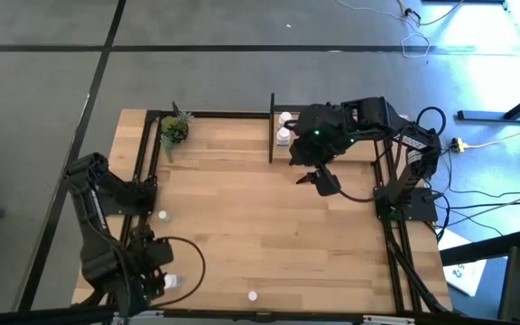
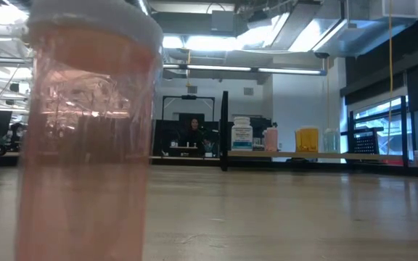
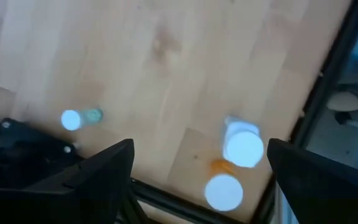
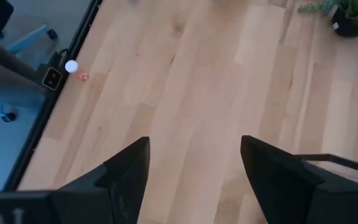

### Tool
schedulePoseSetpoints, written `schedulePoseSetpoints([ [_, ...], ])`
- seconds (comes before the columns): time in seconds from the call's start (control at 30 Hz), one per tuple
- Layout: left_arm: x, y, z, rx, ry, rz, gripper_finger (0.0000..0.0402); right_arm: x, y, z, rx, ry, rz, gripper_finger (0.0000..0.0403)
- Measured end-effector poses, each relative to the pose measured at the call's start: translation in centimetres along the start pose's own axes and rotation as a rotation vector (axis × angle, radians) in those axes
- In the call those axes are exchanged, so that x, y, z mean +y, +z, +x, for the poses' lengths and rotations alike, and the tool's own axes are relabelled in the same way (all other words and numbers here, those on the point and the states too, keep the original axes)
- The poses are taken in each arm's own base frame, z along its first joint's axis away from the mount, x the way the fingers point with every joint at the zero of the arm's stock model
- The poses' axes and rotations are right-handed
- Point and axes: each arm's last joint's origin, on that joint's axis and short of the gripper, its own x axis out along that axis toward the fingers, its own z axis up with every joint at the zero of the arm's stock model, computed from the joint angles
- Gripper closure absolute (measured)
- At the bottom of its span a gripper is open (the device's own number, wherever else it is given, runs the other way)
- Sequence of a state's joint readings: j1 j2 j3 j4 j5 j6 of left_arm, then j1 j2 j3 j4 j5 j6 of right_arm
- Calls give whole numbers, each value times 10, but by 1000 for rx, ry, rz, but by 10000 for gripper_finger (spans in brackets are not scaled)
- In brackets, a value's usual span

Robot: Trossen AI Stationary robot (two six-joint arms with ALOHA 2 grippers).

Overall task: Pick and place medicine bottles onto shelf by color
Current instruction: Put the pink pill bottle on the shelf aligned with the other pink pill bottles

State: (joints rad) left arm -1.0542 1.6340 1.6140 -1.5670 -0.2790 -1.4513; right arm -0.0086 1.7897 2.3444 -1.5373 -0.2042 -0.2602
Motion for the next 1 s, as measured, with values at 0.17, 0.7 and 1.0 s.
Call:
schedulePoseSetpoints([
  [0.17,1,0,4,-8,10,-5,39,4,1,2,-12,68,44,150],
  [0.7,1,-4,5,-11,12,6,39,53,8,102,3,218,-110,150],
  [1.0,1,-4,5,-24,14,27,39,74,3,157,-103,245,-96,150],
])
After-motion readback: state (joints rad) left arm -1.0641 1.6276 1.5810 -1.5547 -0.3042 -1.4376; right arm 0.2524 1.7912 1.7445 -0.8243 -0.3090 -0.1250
